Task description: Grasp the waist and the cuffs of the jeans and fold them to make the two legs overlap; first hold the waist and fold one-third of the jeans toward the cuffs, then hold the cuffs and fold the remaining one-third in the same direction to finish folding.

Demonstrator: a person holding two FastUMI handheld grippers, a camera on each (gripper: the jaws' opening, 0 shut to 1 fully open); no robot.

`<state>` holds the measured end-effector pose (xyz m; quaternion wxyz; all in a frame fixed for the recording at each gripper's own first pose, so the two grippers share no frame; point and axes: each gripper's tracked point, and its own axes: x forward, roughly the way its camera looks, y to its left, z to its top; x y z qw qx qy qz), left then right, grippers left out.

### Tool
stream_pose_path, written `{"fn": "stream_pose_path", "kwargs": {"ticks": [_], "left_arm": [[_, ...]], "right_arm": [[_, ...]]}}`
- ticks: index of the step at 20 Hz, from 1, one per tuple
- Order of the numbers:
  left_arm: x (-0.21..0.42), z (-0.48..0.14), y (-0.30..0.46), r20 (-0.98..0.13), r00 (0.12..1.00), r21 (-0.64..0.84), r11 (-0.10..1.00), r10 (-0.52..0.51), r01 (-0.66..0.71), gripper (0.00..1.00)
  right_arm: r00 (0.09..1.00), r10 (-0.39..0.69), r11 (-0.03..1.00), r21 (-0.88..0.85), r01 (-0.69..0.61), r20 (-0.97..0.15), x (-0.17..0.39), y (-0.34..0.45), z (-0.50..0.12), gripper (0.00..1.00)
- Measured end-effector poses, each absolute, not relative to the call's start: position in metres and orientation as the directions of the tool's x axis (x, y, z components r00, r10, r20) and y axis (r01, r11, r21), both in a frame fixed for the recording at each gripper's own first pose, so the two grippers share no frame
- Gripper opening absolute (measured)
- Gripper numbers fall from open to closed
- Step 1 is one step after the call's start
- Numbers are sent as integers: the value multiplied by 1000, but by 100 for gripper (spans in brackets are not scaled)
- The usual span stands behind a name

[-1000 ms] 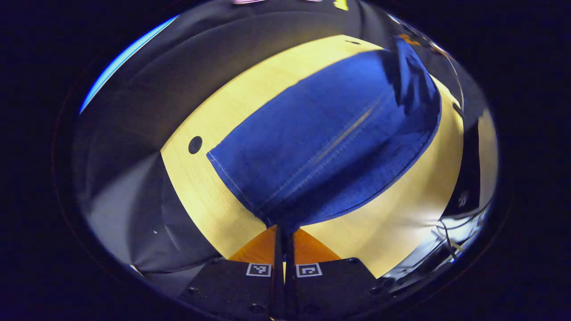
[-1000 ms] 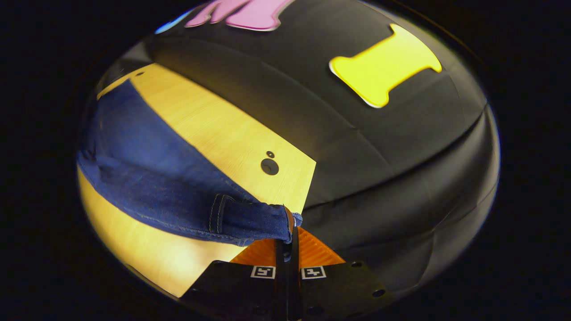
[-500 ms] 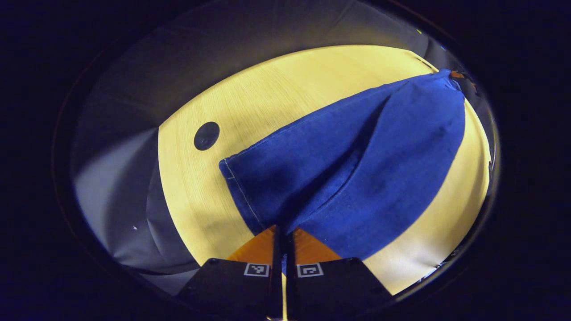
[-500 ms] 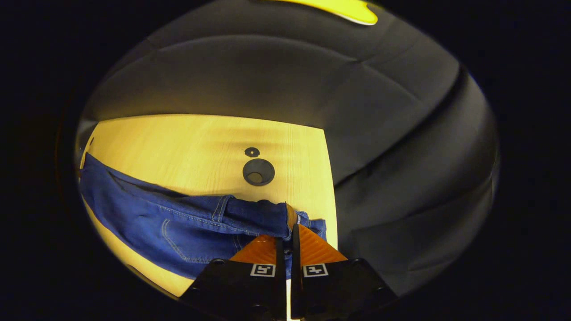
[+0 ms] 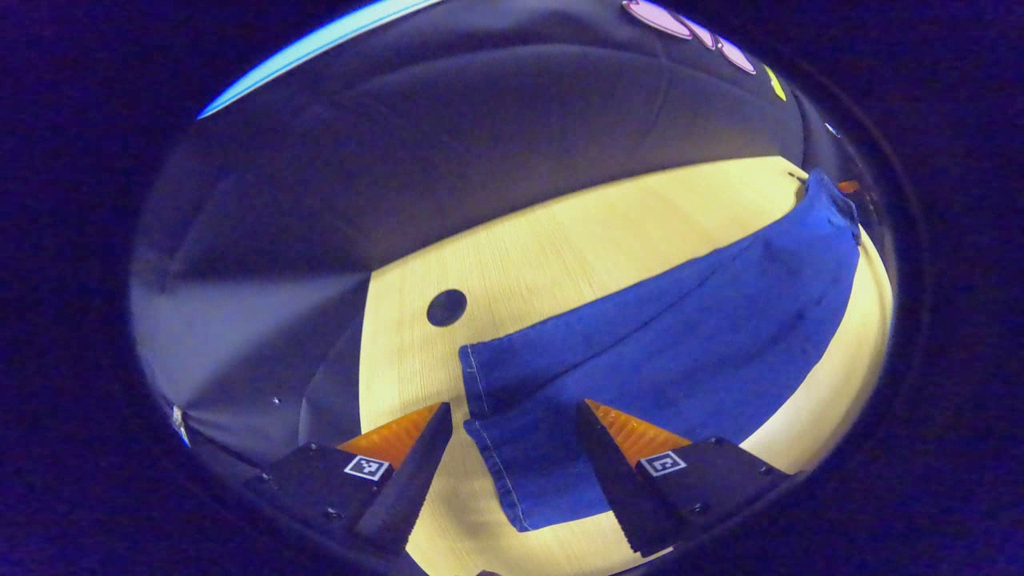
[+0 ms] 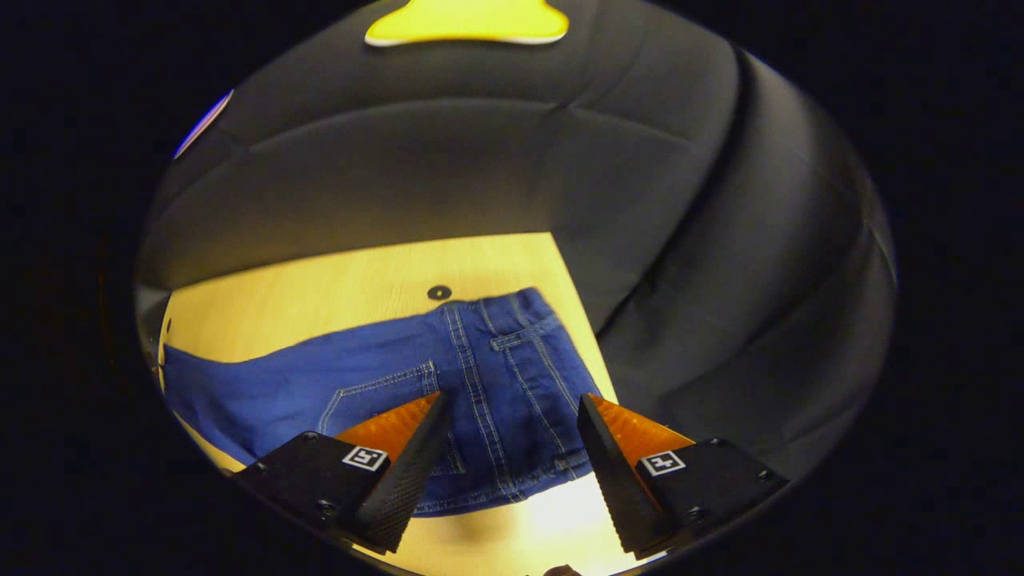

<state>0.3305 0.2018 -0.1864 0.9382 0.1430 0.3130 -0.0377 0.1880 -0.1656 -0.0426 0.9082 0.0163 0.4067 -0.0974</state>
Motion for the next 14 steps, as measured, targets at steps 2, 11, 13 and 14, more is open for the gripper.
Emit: {"fn": "stream_pose_path", "kwargs": {"ticks": [2,11,13,14], "left_arm": [[325,-162,179,-498,867,210,973,18,100,98],[289,-101,63,-326,940,-109,992,-100,68,98],[281,-98,42,-329,934,-143,985,-136,93,98],[279,-98,38,-335,931,-142,985,-143,100,98]], "right_arm": [[678,-196,966,-20,259,-708,171,-167,-35,98],[613,-309,800,150,581,-727,140,-199,-82,99],[600,-319,757,183,627,-734,145,-206,-95,99],[592,-312,742,199,640,-743,148,-208,-103,99]]}}
